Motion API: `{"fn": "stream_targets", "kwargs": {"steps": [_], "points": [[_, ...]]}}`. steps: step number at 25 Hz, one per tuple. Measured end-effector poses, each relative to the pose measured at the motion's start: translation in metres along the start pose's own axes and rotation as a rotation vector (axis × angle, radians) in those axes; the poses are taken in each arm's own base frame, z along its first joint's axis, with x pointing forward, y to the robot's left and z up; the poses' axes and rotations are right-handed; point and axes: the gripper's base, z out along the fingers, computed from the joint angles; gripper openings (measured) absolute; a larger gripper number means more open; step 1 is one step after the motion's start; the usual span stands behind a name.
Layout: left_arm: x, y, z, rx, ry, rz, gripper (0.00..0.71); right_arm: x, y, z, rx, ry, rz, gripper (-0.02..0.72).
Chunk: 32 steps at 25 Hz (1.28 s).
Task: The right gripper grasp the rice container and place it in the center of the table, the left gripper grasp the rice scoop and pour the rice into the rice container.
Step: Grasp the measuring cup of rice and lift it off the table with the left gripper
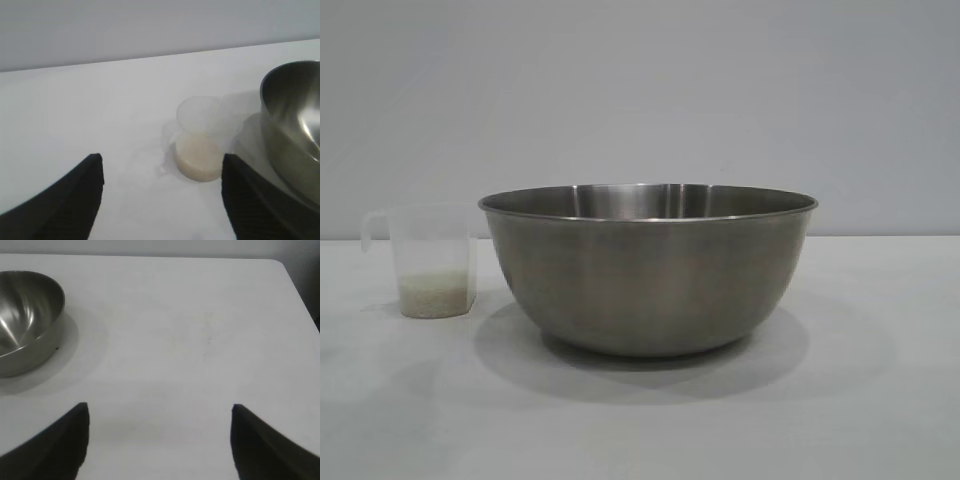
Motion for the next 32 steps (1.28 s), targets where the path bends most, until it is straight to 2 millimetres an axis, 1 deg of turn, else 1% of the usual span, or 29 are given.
{"fn": "stream_targets", "kwargs": {"steps": [5, 8, 15, 20, 21, 26, 27, 29, 30, 32], "points": [[0.026, -0.001, 0.020, 0.023, 0.133, -0.004, 0.475, 0.000, 0.000, 0.000, 0.000, 0.000, 0.000, 0.526], [0.038, -0.001, 0.024, 0.030, 0.197, -0.021, 0.475, 0.000, 0.000, 0.000, 0.000, 0.000, 0.000, 0.526], [0.030, 0.003, 0.037, -0.011, 0.153, -0.043, 0.475, 0.000, 0.000, 0.000, 0.000, 0.000, 0.000, 0.526], [0.028, 0.003, 0.042, -0.013, 0.138, -0.044, 0.475, 0.000, 0.000, 0.000, 0.000, 0.000, 0.000, 0.526], [0.027, 0.003, 0.044, -0.013, 0.135, -0.044, 0.427, 0.000, 0.000, 0.000, 0.000, 0.000, 0.000, 0.526], [0.029, 0.003, 0.052, -0.008, 0.140, -0.042, 0.286, 0.000, 0.000, 0.000, 0.000, 0.000, 0.000, 0.526], [0.031, 0.003, 0.054, -0.006, 0.146, -0.041, 0.298, 0.000, 0.000, 0.000, 0.000, 0.000, 0.000, 0.526], [0.032, 0.003, 0.058, -0.003, 0.153, -0.040, 0.298, 0.000, 0.000, 0.000, 0.000, 0.000, 0.000, 0.526], [0.033, 0.003, 0.061, -0.001, 0.154, -0.040, 0.258, 0.000, 0.000, 0.000, 0.000, 0.000, 0.000, 0.526], [0.035, 0.002, 0.066, 0.012, 0.159, -0.035, 0.272, 0.000, 0.000, 0.000, 0.000, 0.000, 0.000, 0.526]]}}
